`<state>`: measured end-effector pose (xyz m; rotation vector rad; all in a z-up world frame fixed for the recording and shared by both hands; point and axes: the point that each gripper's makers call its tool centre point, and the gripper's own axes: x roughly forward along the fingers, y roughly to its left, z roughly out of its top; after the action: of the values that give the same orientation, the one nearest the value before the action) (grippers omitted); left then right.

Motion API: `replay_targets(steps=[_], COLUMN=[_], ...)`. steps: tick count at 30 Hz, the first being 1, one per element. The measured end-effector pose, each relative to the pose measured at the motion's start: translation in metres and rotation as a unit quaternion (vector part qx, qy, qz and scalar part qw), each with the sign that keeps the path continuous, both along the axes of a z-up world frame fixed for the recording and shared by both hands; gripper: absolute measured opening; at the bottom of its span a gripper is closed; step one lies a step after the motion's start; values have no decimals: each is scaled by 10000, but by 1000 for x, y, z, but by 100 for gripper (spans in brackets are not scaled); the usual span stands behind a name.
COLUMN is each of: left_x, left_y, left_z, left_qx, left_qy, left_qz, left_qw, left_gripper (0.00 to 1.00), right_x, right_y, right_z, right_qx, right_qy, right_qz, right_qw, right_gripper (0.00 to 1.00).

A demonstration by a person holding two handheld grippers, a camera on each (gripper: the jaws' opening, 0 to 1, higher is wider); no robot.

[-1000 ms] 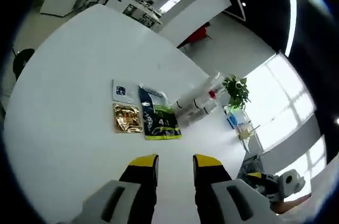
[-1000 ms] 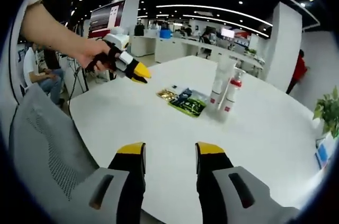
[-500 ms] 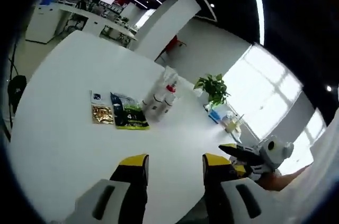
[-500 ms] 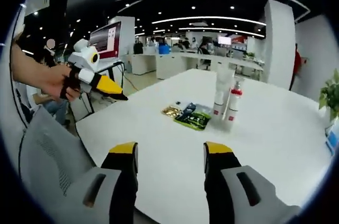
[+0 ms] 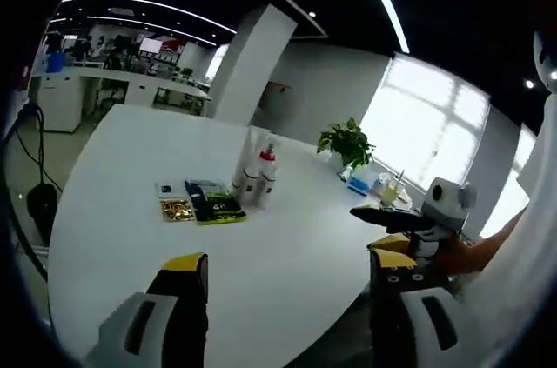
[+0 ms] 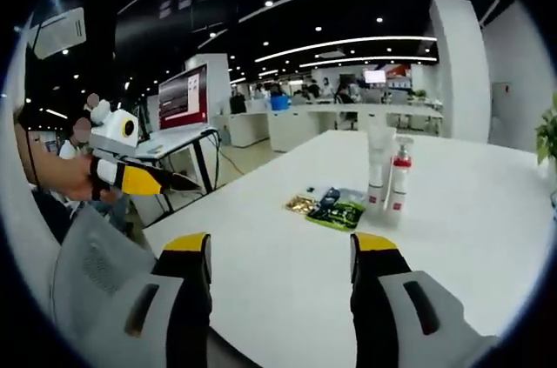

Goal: Arrange the skincare products in the storage area until every visible bottle or jar stands upright without overlapping.

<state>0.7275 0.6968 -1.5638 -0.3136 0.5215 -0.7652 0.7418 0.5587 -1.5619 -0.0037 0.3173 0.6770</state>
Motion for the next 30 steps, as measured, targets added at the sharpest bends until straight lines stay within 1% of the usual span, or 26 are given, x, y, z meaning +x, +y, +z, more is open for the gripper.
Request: replay_targets(steps=[2,3,6,7,9,10,13,16,18,21,24,26,28,30], left_x=[-5,-6,-11,-10,-12,-16,-21,-20,-20,-19,-19,-19,-18,-16], left_y=[3,6,11,14,14,13,10,10,11,14,16,15,15,16], left_z=[0,0,0,1,6,7,10,10,9,4,2,1,1,1], left_qx=[75,150,297,392,420,446,474,660,705,839,827,881,909,881], left_qy=[-88,-190,-355,-540,-812,-837,-1017,-1188,-1233,-1261,-1243,-1256,-1311,-1300], left_qz=[10,44,102,171,187,184,123,121,125,180,247,295,309,351], left_qw=[9999,9997,9989,9976,9956,9953,9936,9907,9898,9883,9885,9877,9867,9870], left_gripper=[82,83,90,93,100,99,100,100,100,100,100,100,100,100], right_x=[-1,-2,-2,-2,-2,-2,-4,-7,-9,-10,-11,-12,-13,-14], right_y=[2,4,5,5,6,7,9,12,14,13,14,16,19,21], right_z=[0,1,2,2,3,4,7,9,11,9,6,2,0,-1], right_qx=[-37,-51,-40,-25,62,82,190,234,310,309,265,208,130,90], right_qy=[-17,-50,-67,-66,-40,-44,-79,-107,-110,-64,27,61,80,89], right_qz=[31,74,110,113,121,120,163,222,261,275,303,349,405,441], right_qw=[10000,9999,9999,9999,9999,9999,9997,9994,9991,9991,9992,9992,9991,9989], right_gripper=[63,63,65,65,67,68,71,74,77,77,77,77,77,76])
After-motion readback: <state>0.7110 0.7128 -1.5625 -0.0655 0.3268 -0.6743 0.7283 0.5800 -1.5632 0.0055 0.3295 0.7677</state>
